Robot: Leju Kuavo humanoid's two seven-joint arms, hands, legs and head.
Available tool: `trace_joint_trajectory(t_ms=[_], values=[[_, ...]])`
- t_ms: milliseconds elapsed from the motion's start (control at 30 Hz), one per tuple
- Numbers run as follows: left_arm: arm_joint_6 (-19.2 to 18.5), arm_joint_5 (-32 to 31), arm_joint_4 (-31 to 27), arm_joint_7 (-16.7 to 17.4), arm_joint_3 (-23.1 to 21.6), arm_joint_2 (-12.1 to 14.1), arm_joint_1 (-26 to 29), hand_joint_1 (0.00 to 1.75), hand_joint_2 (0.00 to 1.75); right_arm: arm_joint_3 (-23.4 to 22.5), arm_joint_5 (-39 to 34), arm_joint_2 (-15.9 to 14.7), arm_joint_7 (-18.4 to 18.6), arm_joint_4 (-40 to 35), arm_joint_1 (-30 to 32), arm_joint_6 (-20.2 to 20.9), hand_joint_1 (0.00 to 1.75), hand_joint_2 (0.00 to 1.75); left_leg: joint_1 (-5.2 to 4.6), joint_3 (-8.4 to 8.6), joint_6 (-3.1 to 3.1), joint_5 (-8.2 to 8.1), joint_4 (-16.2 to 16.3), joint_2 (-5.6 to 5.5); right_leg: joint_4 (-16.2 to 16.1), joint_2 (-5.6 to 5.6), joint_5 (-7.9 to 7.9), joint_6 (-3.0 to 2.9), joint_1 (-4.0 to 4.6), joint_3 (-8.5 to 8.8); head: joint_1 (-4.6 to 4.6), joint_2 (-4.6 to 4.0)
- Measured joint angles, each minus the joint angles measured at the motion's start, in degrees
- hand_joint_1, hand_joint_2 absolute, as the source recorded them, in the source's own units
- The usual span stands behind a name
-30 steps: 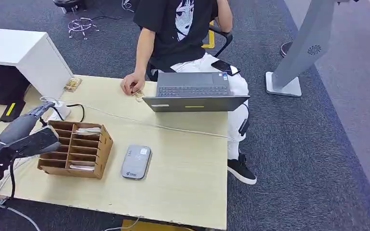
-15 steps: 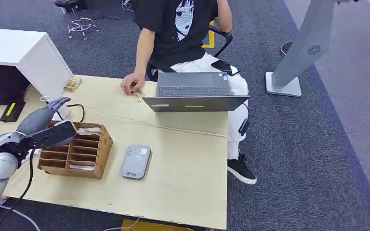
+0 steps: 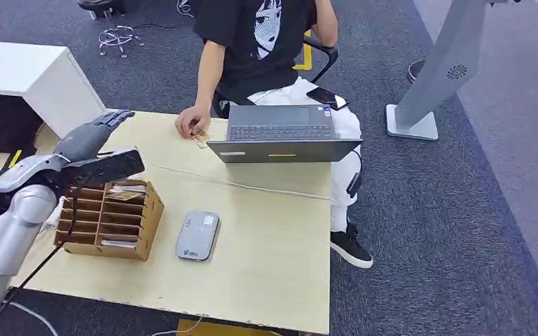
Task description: Pass the card to the sensor for recognition and then transmit it.
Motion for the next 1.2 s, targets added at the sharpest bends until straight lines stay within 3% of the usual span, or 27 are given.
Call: trace_joint_trajectory(t_ms=[300,567,800,1000,1200], values=[[-1.4,3.1,1.8,0.2,-3.4,0.2,-3.5,0.00,1.75,0.0,0.0,0.0,-0.1,0.0,0.0,-0.1,0.00,0.00,0.00,-0.01,0.00,0.00,0.0,0.00,0.0,0.00,0.00,0.00,0.00,0.01,0.00,0.00],[-8.5,17.4,2.0,-5.4,-4.7,1.6,-3.5,0.00,1.75,0.1,1.2,0.0,-0.1,0.0,-0.1,-0.1,0.00,0.00,0.00,-0.01,0.00,0.00,0.0,-0.01,0.0,-0.01,0.00,0.00,0.00,0.03,0.02,0.00],[-11.6,22.3,1.8,-6.6,-6.5,2.8,-3.2,0.00,1.75,0.1,1.1,0.0,-0.3,0.0,-0.4,0.1,0.00,0.00,0.00,-0.01,0.00,0.00,0.0,-0.01,0.0,0.00,0.00,0.00,0.00,0.03,0.00,0.00],[-12.3,25.1,0.3,-4.9,-8.6,7.1,-3.9,0.00,1.75,0.1,0.8,0.0,-0.5,0.0,-0.6,0.2,0.00,0.00,0.02,-0.01,0.00,0.00,0.0,0.01,0.0,0.02,0.00,0.00,0.01,0.00,0.00,0.00],[-14.6,29.1,-3.4,-1.7,-12.5,15.5,-7.1,0.00,1.75,0.1,-0.2,0.0,-0.7,0.0,-0.6,0.2,0.00,0.00,0.04,-0.02,0.00,0.00,0.0,0.05,0.0,0.07,-0.01,-0.01,0.01,-0.01,0.02,0.00]])
